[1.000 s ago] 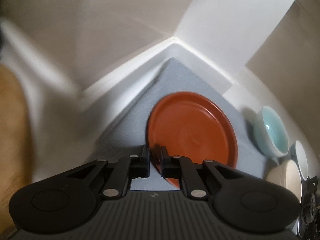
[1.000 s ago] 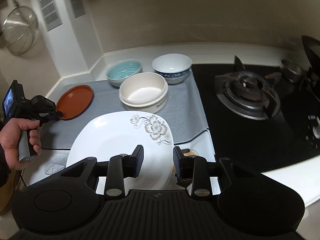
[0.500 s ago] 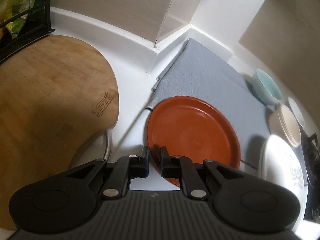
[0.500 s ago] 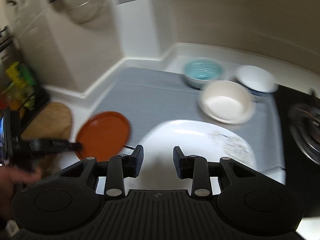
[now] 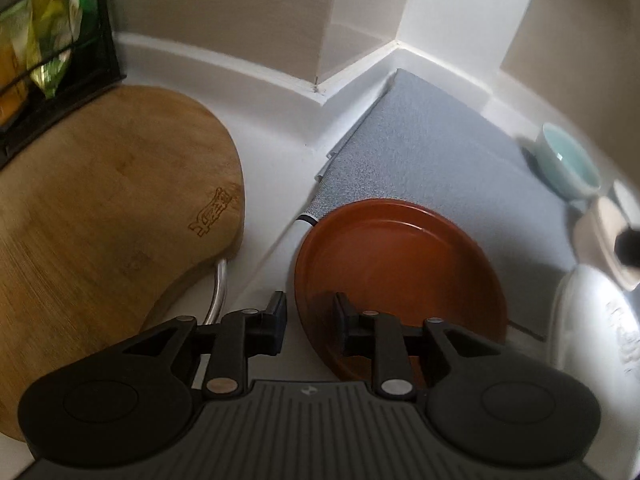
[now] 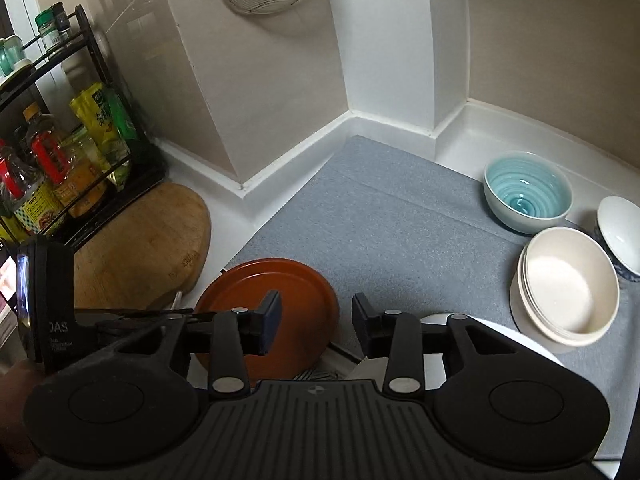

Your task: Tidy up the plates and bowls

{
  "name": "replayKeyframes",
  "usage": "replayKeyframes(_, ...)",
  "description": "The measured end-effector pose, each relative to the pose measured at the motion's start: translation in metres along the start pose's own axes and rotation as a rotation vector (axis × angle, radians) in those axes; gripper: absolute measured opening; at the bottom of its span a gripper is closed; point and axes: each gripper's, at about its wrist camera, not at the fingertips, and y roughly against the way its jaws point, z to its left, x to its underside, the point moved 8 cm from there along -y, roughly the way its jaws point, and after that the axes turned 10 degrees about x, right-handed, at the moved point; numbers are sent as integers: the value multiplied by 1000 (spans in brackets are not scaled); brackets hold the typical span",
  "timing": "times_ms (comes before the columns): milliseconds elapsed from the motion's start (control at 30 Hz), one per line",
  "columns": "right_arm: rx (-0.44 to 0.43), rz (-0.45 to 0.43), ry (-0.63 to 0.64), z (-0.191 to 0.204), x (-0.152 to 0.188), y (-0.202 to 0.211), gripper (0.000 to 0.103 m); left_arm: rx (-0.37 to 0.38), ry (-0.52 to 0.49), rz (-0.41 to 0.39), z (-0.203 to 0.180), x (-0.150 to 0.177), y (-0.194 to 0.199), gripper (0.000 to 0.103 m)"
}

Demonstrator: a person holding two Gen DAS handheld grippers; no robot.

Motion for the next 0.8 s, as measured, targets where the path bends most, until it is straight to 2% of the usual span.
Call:
replayKeyframes(33, -4, 3, 11, -2, -1, -1, 44, -11, -9, -1, -1, 1, 0, 9)
replayKeyframes(367, -75, 70, 72, -9, 10, -22, 45, -81, 61, -20, 8, 26, 24, 10)
replayKeyframes(600, -94, 128, 143, 7, 22, -57, 45, -75, 104, -32, 10, 37, 29, 12)
replayKeyframes(800, -101, 180, 174, 19, 31, -74, 45, -98, 74, -23, 7, 37, 28, 12)
